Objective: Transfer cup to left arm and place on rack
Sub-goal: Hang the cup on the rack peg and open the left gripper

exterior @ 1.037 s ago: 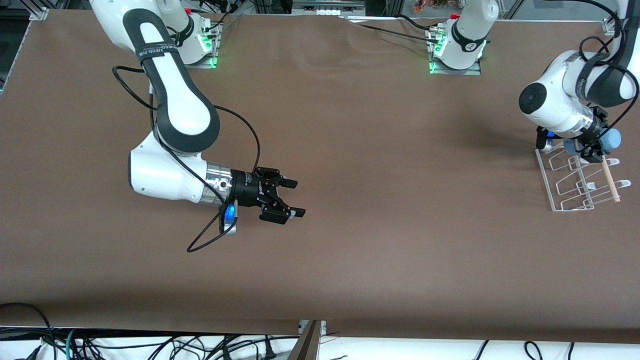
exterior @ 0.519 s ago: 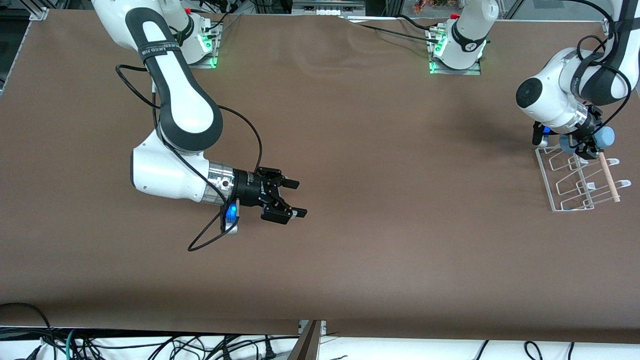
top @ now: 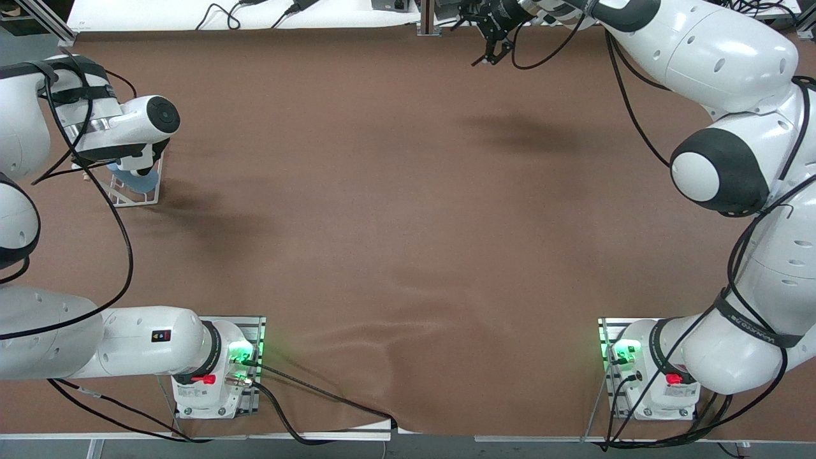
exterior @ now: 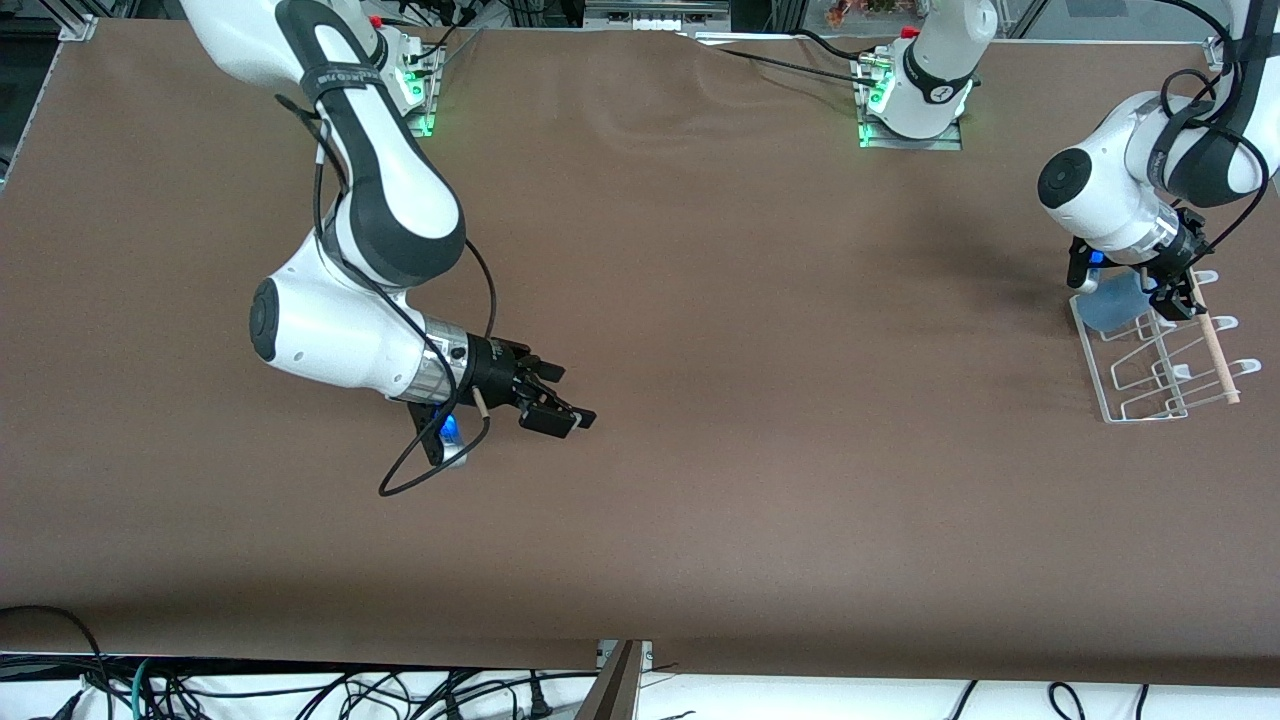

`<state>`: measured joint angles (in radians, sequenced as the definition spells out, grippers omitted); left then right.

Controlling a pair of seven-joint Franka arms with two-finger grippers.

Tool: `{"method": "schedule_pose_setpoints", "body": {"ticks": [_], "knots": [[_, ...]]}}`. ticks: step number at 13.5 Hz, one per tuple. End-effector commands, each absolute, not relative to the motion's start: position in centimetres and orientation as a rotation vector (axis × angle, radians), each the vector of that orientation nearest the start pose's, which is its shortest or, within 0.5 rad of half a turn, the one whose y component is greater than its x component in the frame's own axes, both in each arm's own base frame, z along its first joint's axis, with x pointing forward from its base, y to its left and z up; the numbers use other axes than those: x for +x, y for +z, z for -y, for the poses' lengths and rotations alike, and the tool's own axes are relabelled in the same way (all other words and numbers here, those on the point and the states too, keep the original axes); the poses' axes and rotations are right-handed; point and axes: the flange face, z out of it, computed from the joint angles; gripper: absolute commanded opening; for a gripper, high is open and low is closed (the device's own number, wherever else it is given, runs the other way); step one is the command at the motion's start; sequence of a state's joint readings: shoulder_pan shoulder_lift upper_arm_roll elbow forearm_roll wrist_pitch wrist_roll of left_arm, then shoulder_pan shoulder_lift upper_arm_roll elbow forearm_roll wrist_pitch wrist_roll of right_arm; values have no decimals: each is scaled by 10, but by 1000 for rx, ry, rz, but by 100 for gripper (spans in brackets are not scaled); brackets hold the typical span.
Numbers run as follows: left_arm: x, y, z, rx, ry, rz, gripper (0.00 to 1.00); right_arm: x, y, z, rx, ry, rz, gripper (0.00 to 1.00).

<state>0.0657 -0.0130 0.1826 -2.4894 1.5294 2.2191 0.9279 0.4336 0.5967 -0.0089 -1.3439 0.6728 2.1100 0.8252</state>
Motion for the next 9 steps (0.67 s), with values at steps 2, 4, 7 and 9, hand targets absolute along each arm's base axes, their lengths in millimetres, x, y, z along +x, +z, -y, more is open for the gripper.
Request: {"method": "schedule_pose_setpoints", "body": {"ticks": [2, 4, 7, 9], "knots": [[465, 370, -132, -1652, 743, -1652, 100, 634, 436, -311, -2746, 131, -543, 100], [494, 426, -112, -1992, 665, -1536, 100, 629, 466, -272, -2910, 89, -268, 100], [522, 494, -71, -2426, 401, -1441, 100, 615, 520, -191, -2958, 102, 24, 100], [538, 530, -34, -2538, 345, -1315, 100, 590, 540, -147, -2967, 105, 112, 100]]}}
